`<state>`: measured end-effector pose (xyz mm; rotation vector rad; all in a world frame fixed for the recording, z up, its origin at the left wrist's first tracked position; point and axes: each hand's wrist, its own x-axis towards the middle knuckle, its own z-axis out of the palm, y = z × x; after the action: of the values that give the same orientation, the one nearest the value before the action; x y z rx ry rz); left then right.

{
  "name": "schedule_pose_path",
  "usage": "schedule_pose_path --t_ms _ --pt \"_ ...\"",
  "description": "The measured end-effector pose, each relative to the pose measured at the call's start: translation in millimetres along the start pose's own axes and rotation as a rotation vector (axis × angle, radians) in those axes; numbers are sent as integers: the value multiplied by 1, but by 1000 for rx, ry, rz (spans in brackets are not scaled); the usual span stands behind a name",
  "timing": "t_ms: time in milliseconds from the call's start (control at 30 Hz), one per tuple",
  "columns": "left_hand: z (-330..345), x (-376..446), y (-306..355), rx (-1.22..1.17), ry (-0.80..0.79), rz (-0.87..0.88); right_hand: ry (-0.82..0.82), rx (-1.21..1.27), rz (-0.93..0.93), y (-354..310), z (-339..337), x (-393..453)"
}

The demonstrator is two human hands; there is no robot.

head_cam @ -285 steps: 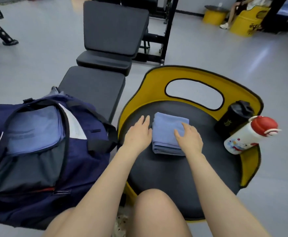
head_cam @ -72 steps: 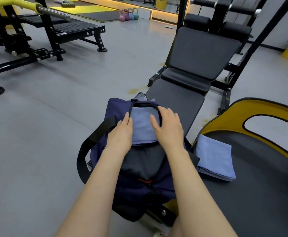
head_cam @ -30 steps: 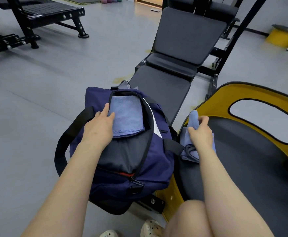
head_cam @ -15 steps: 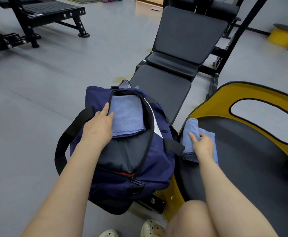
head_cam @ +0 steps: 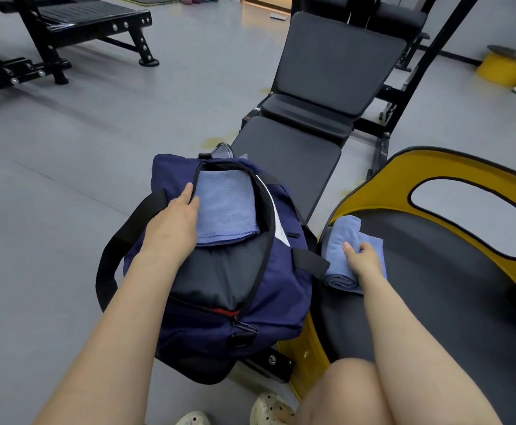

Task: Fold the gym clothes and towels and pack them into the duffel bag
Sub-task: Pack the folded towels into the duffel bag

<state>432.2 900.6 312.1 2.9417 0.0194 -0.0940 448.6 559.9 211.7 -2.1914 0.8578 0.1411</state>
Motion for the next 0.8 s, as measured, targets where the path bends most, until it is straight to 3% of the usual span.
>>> schedule_pose_path --t_ms 200,500,633,800 --pt "4 6 -7 -72 14 -11 91 105 -76 -19 -10 -18" --pt "3 7 -8 -110 17 -27 187 202 -336 -83 -32 -59" --pt "0 6 -8 -130 23 -42 127 340 -397 -110 -32 -71" --pt "-3 5 -11 -183 44 -73 -70 422 -520 -153 -11 -98"
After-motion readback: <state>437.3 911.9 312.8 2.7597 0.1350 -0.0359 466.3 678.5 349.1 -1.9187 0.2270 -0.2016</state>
